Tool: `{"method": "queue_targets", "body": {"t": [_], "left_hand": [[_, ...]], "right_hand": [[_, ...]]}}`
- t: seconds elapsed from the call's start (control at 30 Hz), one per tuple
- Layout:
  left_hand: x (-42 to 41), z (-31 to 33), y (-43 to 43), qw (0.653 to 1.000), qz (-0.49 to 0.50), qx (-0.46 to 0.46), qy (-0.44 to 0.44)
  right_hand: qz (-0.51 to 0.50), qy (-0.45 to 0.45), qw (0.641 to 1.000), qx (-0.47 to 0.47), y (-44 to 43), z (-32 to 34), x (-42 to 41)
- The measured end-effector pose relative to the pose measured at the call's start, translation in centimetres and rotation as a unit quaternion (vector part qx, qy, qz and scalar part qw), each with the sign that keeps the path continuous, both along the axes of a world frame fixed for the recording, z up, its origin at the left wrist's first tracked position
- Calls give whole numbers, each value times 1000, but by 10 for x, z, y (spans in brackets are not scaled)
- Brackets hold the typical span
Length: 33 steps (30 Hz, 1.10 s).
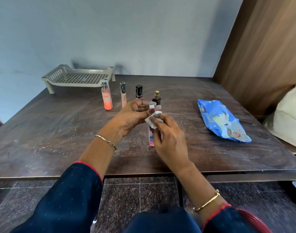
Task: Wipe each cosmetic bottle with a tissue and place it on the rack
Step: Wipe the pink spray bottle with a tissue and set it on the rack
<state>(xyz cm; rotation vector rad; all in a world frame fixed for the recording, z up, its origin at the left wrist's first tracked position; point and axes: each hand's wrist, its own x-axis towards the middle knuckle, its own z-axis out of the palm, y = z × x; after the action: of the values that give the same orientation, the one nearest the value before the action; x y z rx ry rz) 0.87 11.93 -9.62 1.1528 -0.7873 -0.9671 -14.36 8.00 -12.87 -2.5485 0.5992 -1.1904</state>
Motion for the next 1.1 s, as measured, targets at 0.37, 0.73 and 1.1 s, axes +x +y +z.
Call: {"method": "queue_targets", "body": {"t": [0.37, 0.73, 1.1], "left_hand": [[12, -5, 6, 998, 56, 36, 20], [13, 9, 15, 994, 30, 85, -67], [5, 6, 12, 995, 70, 67, -36]], "right_hand": [[-17, 73, 997, 24, 22, -18, -20], [-2, -35, 998, 61, 6, 3, 15], [-15, 46, 986, 161, 25, -26, -16]]}}
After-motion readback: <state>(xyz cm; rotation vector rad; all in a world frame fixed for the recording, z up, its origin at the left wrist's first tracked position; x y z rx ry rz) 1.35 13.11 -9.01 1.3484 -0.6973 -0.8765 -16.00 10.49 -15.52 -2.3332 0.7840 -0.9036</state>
